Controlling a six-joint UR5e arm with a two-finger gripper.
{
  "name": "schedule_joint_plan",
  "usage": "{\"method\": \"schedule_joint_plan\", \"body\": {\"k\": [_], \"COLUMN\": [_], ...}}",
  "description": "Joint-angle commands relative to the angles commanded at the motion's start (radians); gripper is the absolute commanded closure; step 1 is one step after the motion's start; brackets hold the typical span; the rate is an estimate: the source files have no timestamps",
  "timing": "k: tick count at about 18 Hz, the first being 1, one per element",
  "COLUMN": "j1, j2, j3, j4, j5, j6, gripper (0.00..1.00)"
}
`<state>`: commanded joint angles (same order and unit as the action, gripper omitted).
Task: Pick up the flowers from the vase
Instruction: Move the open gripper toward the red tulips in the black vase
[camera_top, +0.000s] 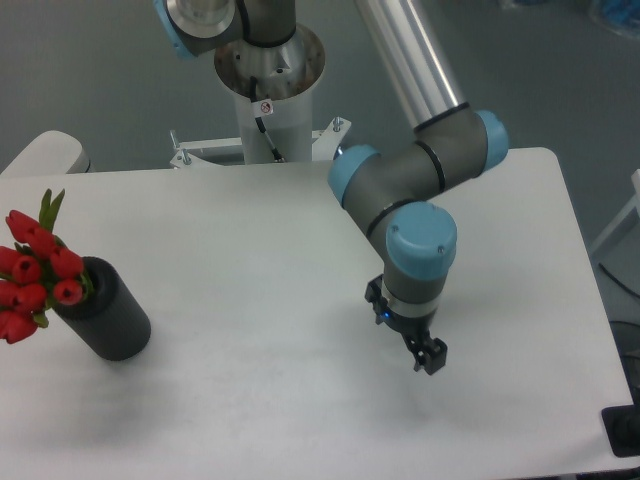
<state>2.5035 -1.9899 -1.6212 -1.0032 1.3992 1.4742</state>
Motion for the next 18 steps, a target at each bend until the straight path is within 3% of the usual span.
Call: {"method": "schedule_joint_plan", "body": {"k": [4, 7, 15, 18], "j1": [-0.014, -0.002, -0.02, -0.043], "j2": [0.071, 0.08, 0.132, 0.166], "j3": [-0.034, -0.058, -0.114, -0.167], "j4": [-0.014, -0.015, -0.015, -0.014], "j5": [-0.103, -0.232, -0.387, -0.437], "j6": [-0.006, -0.005, -0.084, -0.087], "gripper": [0.0, 0.0, 0.0, 0.0]}}
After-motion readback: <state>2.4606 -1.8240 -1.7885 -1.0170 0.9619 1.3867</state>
